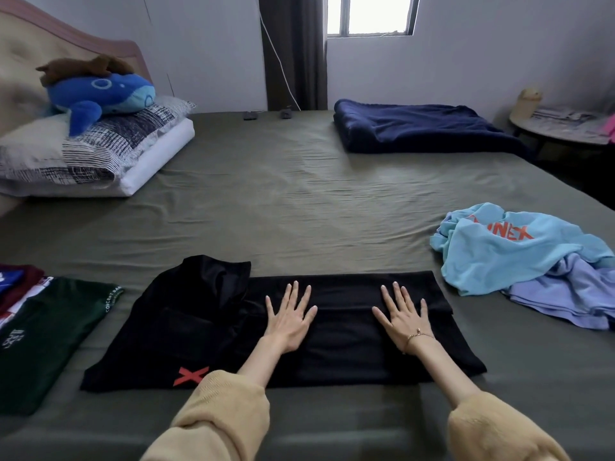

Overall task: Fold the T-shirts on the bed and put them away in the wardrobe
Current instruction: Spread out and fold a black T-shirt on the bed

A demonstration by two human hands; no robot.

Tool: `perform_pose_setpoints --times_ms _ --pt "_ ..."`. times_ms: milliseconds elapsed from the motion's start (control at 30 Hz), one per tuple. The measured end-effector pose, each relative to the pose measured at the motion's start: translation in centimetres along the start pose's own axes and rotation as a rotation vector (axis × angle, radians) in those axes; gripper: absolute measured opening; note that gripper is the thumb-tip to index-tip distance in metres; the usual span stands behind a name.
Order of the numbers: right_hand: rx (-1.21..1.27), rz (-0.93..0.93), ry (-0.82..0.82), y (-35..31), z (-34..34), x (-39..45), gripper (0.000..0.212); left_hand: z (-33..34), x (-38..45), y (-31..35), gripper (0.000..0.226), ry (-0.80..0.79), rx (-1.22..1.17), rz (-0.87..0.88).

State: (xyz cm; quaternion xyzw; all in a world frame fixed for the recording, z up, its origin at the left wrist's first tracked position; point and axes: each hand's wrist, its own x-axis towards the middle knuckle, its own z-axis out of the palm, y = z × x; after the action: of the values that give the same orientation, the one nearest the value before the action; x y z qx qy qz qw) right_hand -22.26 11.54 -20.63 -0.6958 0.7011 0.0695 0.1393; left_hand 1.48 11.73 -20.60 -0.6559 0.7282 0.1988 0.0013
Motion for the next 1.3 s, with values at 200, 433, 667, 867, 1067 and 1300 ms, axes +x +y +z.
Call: perform_pose_setpoints --times_ms 200,433,667,867,1067,1300 --pt "0.010 -0.089 0.109 -2.9 -0.6 0.6 0.056 -1.2 -0.4 -2.0 0.041 0.353 -0.062 0.087" --pt "0.129 -0.395 0.164 -13.8 -1.3 2.7 0.037 -5.0 -3.3 -9.0 0.025 0.708 -0.409 -0.156" --pt "0.529 -0.261 -0.101 -24.3 -1.8 3.6 0.045 -5.8 -6.5 -17.7 0.019 0.654 -0.691 -0.439" --pt "0.976 0.225 -0.113 -28.2 -1.8 6.5 0.078 -5.0 -7.5 -21.0 0.028 0.381 -1.024 -0.421" --pt "1.130 0.087 -0.228 -30.3 -1.5 7.1 0.056 -6.1 -8.0 -22.2 0.037 0.229 -1.293 -0.436" --pt "0.662 -0.558 -0.255 -33.1 -0.7 4.0 0.041 -5.7 -8.2 -23.4 0.074 0.187 -1.554 -0.479"
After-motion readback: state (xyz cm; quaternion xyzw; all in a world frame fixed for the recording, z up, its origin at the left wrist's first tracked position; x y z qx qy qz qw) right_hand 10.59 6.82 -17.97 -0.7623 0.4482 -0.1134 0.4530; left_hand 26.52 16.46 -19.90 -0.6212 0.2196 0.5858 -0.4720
